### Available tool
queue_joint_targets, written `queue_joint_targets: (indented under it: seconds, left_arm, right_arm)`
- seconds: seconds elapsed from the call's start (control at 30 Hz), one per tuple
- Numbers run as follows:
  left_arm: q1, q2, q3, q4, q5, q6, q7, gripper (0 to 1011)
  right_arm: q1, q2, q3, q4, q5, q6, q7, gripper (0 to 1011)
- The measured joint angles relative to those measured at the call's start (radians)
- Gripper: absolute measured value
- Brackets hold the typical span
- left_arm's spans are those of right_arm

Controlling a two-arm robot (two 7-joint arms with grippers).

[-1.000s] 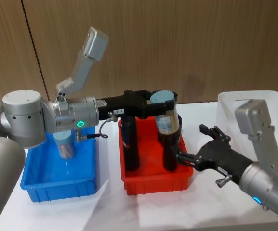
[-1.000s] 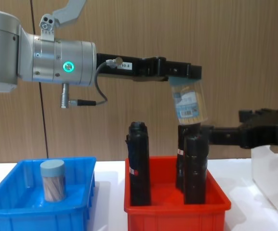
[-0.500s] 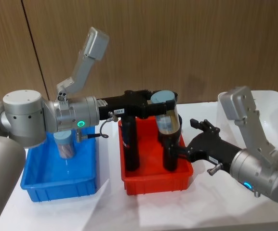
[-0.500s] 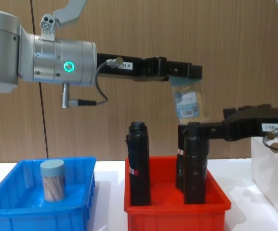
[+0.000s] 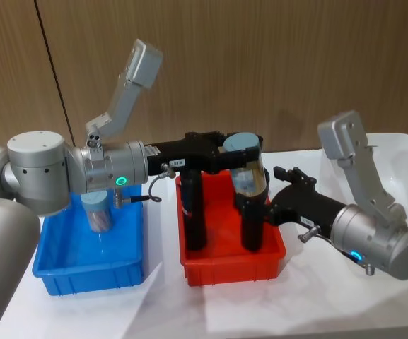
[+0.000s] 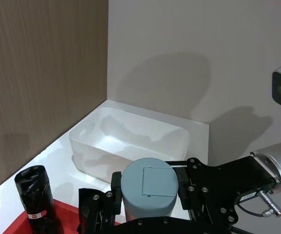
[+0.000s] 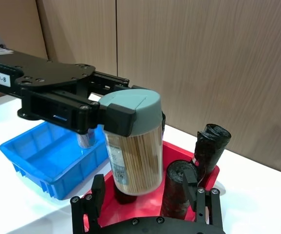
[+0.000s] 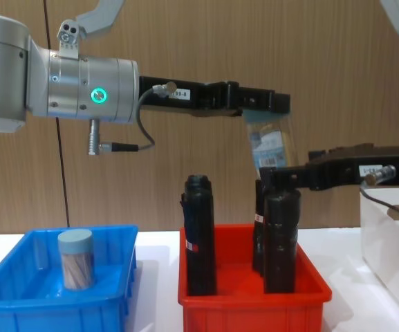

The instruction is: Pick the cotton swabs from the blue box and place them into the white box.

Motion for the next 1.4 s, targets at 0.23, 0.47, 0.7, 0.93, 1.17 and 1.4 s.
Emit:
queue_joint_targets:
  seconds: [0.23,0.47,0.7,0.93,1.17,1.4]
  left_arm:
    - [0.0,0.0,0.0,0.0,0.0,0.0,0.0,664]
    - [0.0,0.0,0.0,0.0,0.0,0.0,0.0,664]
    - [0.0,0.0,0.0,0.0,0.0,0.0,0.0,664]
    - [0.0,0.0,0.0,0.0,0.0,0.0,0.0,664]
    - [0.0,0.0,0.0,0.0,-0.001,-0.001,0.001,664]
    - [0.0,0.0,0.0,0.0,0.0,0.0,0.0,734]
  right_arm:
    - [0.026,-0.012,-0.001,0.025,0.008,0.01,0.004,1001]
    - [0.046,-0.022,-0.003,0.047,0.015,0.016,0.009,1002]
    - [0.06,-0.029,-0.006,0.061,0.027,0.018,0.015,940]
    - [0.067,-0.033,-0.008,0.066,0.038,0.018,0.021,757]
    - [0.071,-0.034,-0.01,0.068,0.045,0.019,0.021,656]
    - [0.075,-0.035,-0.011,0.069,0.051,0.018,0.019,656]
